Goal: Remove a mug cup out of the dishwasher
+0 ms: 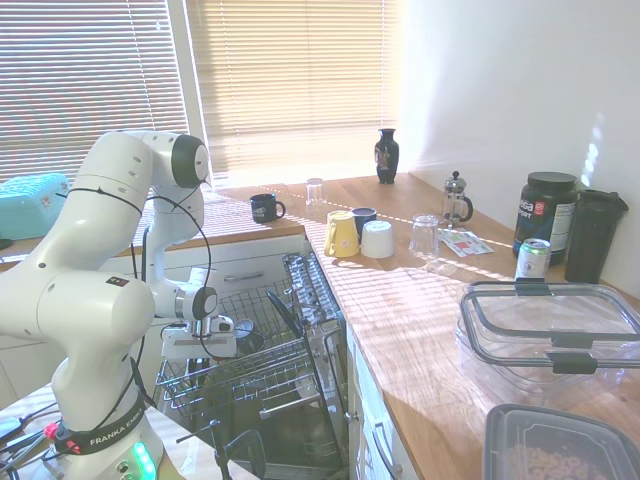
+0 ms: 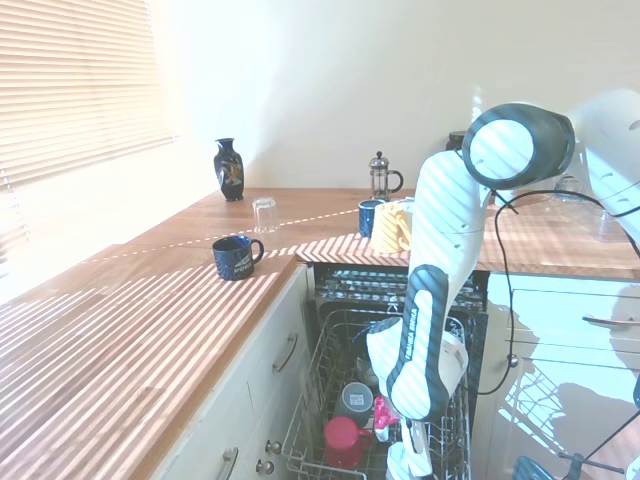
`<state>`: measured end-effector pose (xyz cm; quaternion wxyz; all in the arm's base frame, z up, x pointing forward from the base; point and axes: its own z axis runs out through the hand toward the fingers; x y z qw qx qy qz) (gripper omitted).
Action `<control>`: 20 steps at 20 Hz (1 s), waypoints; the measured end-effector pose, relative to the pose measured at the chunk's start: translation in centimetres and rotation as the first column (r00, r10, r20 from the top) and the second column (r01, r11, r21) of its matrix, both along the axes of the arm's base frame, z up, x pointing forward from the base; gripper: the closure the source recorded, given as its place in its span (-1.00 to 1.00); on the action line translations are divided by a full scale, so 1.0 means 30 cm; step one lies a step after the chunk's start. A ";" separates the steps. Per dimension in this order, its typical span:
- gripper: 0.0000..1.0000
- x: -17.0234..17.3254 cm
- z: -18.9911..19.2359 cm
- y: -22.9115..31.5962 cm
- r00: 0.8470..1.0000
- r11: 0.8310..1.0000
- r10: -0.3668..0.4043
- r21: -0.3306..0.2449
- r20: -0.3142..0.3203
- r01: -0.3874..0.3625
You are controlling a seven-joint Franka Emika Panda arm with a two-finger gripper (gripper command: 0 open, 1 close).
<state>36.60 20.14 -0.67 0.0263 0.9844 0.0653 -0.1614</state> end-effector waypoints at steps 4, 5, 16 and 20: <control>1.00 0.006 0.009 0.002 1.000 1.000 -0.010 0.001 0.007 0.010; 1.00 0.006 0.011 0.002 1.000 1.000 -0.011 0.000 0.008 0.011; 1.00 -0.011 0.108 0.021 0.997 1.000 -0.030 0.011 0.066 0.029; 1.00 0.002 0.158 0.058 0.994 0.999 -0.040 0.026 0.106 0.038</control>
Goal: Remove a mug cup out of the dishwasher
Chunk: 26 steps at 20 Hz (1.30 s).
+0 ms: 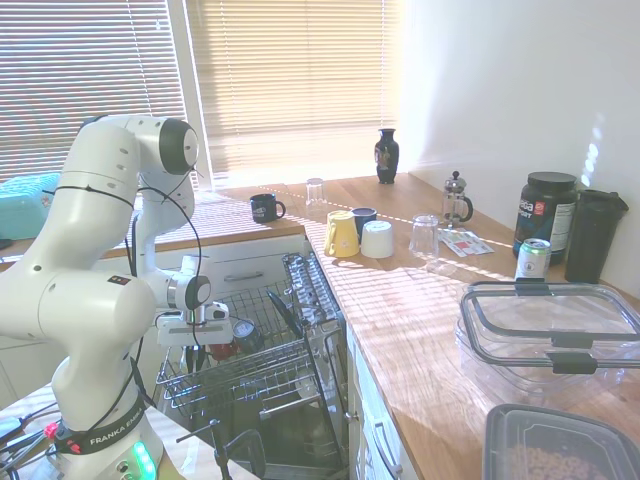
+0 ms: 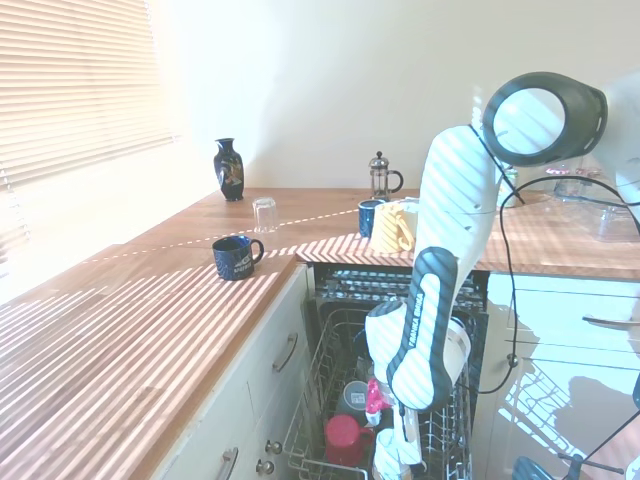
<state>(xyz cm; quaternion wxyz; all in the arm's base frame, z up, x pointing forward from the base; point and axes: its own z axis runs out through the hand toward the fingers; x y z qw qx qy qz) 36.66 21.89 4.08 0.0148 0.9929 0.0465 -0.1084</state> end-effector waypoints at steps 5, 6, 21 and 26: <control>1.00 0.034 0.054 -0.001 0.999 1.000 -0.023 0.002 0.038 0.023; 1.00 0.046 0.074 -0.007 0.998 1.000 -0.029 0.004 0.050 0.029; 1.00 0.123 0.447 -0.149 0.975 0.992 -0.124 0.013 0.186 0.124; 1.00 0.183 0.678 -0.214 0.949 0.981 -0.192 0.051 0.249 0.185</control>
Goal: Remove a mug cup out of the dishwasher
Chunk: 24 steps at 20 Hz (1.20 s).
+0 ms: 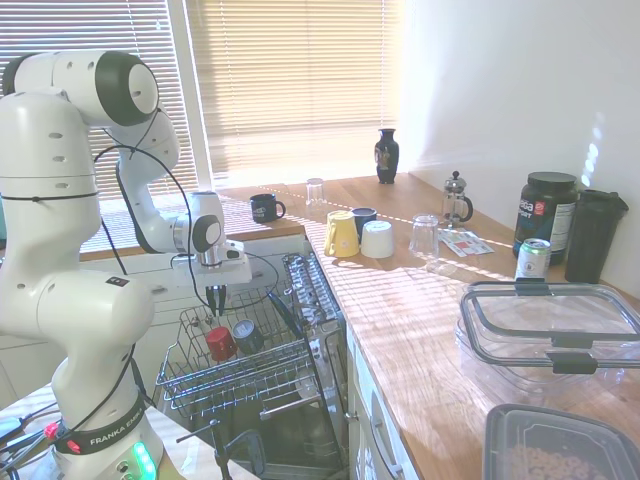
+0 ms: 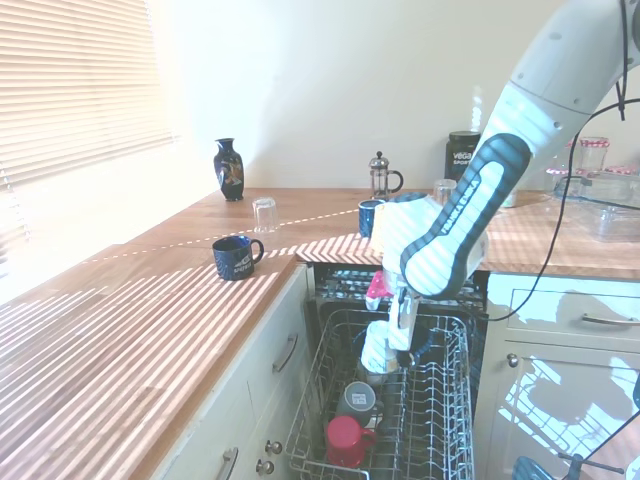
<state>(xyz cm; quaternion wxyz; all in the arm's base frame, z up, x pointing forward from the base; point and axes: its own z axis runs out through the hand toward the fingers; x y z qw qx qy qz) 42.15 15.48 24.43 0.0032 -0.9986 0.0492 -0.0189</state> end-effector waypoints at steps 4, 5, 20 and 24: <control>1.00 0.033 0.158 -0.093 0.995 0.996 -0.085 0.028 0.044 0.083; 1.00 0.041 0.195 -0.125 0.993 0.994 -0.108 0.035 0.055 0.106; 1.00 0.135 0.520 -0.693 0.906 0.915 -0.403 0.078 0.130 0.396; 1.00 0.182 0.502 -0.791 0.893 0.901 -0.434 0.061 0.122 0.430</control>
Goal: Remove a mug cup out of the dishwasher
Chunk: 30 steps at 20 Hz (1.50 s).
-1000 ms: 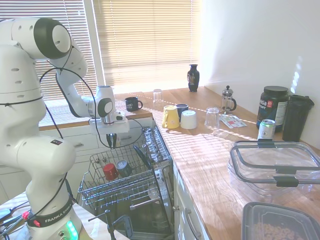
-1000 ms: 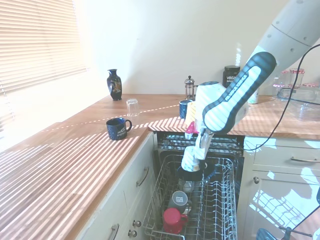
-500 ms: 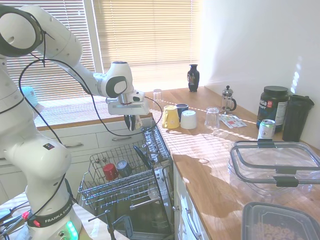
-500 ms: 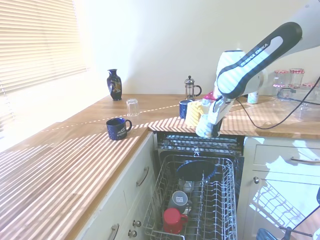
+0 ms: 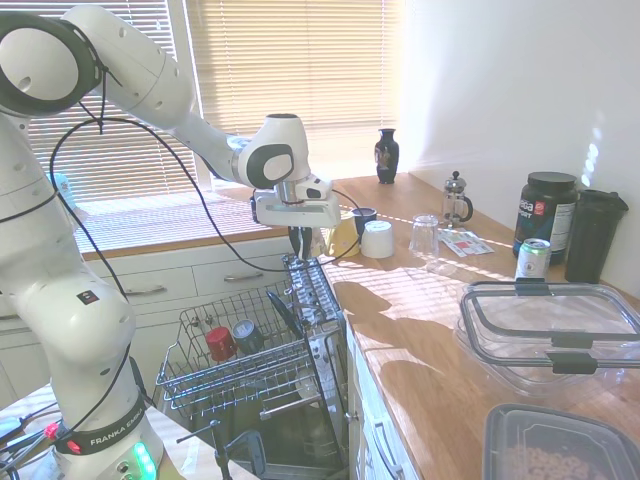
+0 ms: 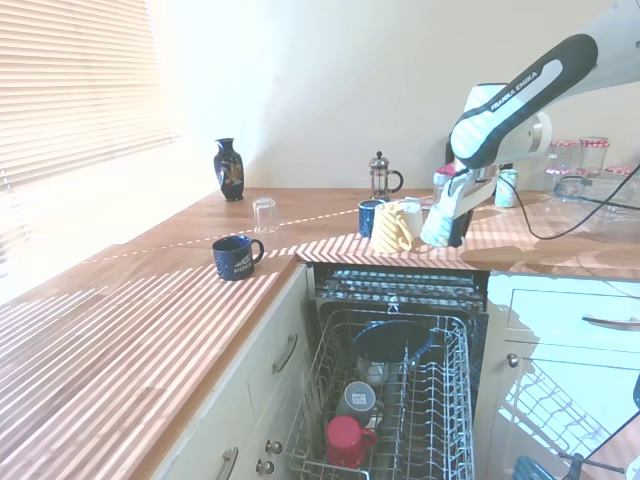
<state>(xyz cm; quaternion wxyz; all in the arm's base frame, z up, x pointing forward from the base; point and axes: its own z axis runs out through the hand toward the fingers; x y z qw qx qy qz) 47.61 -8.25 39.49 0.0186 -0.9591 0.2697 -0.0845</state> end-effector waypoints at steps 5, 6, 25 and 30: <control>1.00 0.063 -0.065 -0.089 0.999 0.999 -0.023 -0.038 -0.040 0.021; 1.00 0.074 -0.081 -0.109 0.998 0.999 -0.030 -0.046 -0.049 0.028; -1.00 0.309 -0.194 -0.207 0.981 0.978 -0.170 -0.136 -0.095 0.156; -1.00 0.317 -0.194 -0.212 0.979 0.976 -0.184 -0.137 -0.092 0.170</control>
